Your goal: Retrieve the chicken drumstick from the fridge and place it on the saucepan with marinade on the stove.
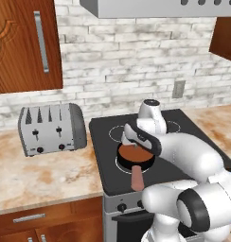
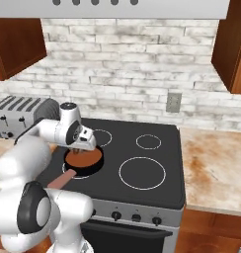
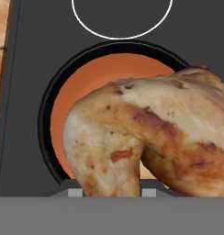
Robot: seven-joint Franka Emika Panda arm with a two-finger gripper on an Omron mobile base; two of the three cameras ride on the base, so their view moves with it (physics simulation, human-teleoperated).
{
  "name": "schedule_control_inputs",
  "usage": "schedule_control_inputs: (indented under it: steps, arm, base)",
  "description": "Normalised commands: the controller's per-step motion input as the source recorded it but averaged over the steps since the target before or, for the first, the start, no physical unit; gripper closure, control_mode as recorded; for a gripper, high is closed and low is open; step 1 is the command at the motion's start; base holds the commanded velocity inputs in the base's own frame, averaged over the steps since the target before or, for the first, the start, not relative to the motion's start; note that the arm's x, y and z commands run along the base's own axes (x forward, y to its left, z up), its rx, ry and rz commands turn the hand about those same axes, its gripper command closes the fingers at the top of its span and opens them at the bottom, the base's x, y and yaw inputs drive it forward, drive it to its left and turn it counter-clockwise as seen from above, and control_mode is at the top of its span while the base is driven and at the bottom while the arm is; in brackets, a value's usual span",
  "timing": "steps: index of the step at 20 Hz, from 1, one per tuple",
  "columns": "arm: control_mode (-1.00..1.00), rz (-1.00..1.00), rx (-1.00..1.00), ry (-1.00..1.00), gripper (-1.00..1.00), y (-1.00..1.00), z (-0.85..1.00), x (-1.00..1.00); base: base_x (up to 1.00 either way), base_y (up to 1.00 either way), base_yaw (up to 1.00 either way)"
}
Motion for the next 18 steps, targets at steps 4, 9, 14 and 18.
schedule_control_inputs:
  steps: [4, 9, 14, 18]
  arm:
    - [-1.00, 0.00, 0.00, 0.00, 1.00, 0.00, -0.41, 0.25]
    - [-1.00, 0.00, 0.00, 0.00, 1.00, 0.00, -0.30, 0.10]
    - [-1.00, 0.00, 0.00, 0.00, 1.00, 0.00, -0.18, 0.00]
    - [-1.00, 0.00, 0.00, 0.00, 1.00, 0.00, -0.17, 0.00]
  base:
    - [0.00, 0.00, 0.00]
    - [0.00, 0.00, 0.00]
    - [0.00, 0.00, 0.00]
    - [0.00, 0.00, 0.00]
